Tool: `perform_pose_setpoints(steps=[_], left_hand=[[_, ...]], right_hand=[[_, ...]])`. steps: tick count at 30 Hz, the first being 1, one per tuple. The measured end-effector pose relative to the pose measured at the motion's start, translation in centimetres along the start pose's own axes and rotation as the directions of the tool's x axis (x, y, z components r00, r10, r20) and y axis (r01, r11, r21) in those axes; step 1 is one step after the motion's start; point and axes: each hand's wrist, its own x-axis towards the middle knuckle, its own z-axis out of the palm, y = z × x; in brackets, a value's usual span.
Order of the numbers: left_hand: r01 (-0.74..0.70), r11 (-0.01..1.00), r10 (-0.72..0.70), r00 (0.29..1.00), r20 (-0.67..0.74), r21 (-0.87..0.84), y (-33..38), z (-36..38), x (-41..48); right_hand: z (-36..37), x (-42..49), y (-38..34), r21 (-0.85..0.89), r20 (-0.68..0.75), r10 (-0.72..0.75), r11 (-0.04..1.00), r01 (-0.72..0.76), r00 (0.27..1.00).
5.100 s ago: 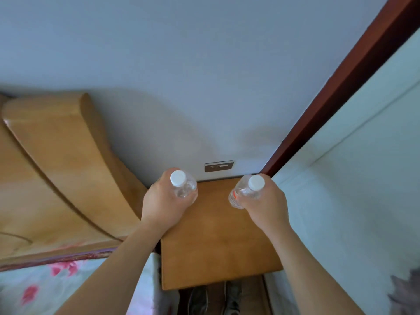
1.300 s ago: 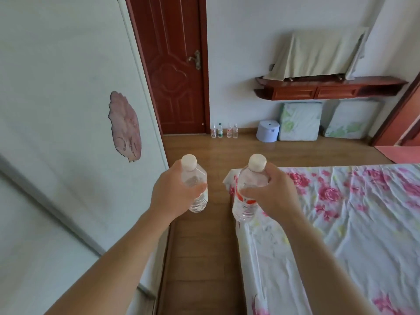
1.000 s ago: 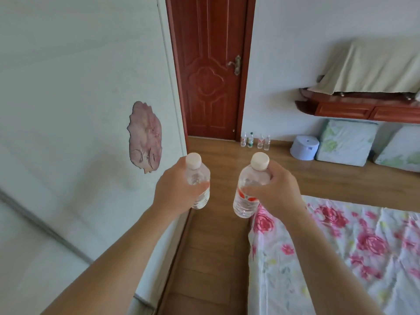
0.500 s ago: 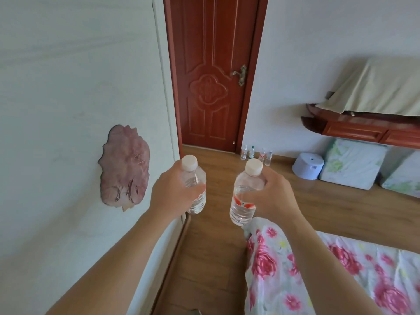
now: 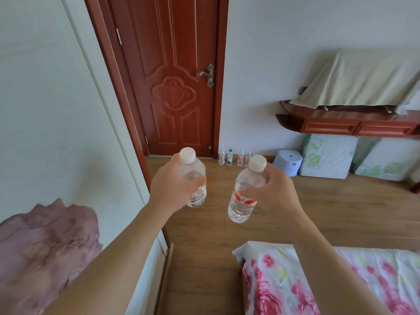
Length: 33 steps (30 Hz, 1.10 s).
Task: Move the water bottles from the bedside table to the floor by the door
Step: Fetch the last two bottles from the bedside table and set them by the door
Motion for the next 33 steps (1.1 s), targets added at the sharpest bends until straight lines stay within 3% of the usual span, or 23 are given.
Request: perform_pose_setpoints(steps=[10, 20, 33], left_hand=[[0.016, 1.0, -0.017, 0.998, 0.058, 0.02, 0.2, 6.5, 14.6], [0.057, 0.998, -0.057, 0.998, 0.028, -0.005, 1.2, 10.5, 27.3], [0.006, 0.997, 0.004, 0.992, 0.123, -0.078, -3.8, 19.0, 48.2]], right_hand=[[0.6, 17.1, 2.7, 0.035, 0.024, 0.027, 0.999, -0.028, 0.999], [-0.4, 32.0, 1.4, 0.042, 0.073, -0.056, 0.998, 0.053, 0.996], [4.4, 51.0, 3.1, -0.018, -0.033, 0.067, 0.998, -0.068, 0.997]])
